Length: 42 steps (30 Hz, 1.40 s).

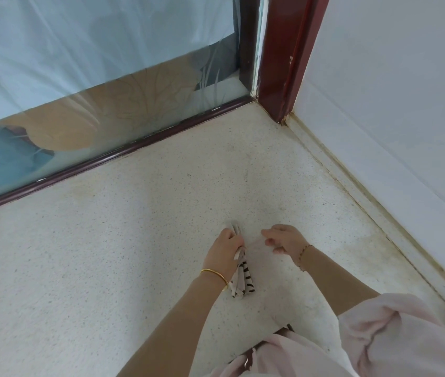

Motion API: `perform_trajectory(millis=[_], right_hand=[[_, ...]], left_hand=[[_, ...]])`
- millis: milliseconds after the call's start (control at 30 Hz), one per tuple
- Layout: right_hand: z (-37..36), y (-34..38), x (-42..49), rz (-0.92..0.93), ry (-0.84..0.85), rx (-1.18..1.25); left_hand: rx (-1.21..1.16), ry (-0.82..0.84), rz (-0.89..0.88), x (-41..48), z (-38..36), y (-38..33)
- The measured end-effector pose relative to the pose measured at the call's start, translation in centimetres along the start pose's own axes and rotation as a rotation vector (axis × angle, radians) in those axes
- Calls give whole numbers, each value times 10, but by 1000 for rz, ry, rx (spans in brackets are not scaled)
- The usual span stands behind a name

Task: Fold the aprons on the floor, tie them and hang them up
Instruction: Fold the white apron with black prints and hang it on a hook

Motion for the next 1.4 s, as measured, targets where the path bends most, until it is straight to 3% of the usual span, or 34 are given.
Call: perform_trajectory(millis=[67, 133, 233, 333, 567, 767, 1033, 1333, 1400], right_hand=[[3, -4, 0, 23, -23, 136], [1, -10, 2, 48, -53, 95], [-2, -16, 5, 160, -185, -326], [-2, -15, 3, 206, -334, -851], [-9, -21, 0, 163, -412, -1039], [-9, -21, 1, 156, -401, -990], [-25, 4, -20, 410, -303, -303], [-54, 32, -28, 439, 47, -475], [-56, 34, -30, 415, 82, -408]], left_hand=[[-59, -24, 31, 1, 0, -2], [-94, -81, 54, 0, 3, -5], [-158, -137, 91, -3, 9, -6], [-222, -83, 163, -1, 9, -5], [-586, -26, 442, 6, 11, -5], [-762, -6, 516, 4, 12, -4], [-495, 19, 517, 17, 7, -8], [-154, 164, 433, 25, 10, -21], [-200, 171, 453, 24, 9, -20]])
Point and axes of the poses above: each hand's wrist, its own x-axis towards the middle knuckle, its own z-axis out of the back of the hand, y = z × x, the point moved 2 cm from there along x, towards the middle knuckle, and after that the axes turned 7 degrees about x, right-handed, at the moved point
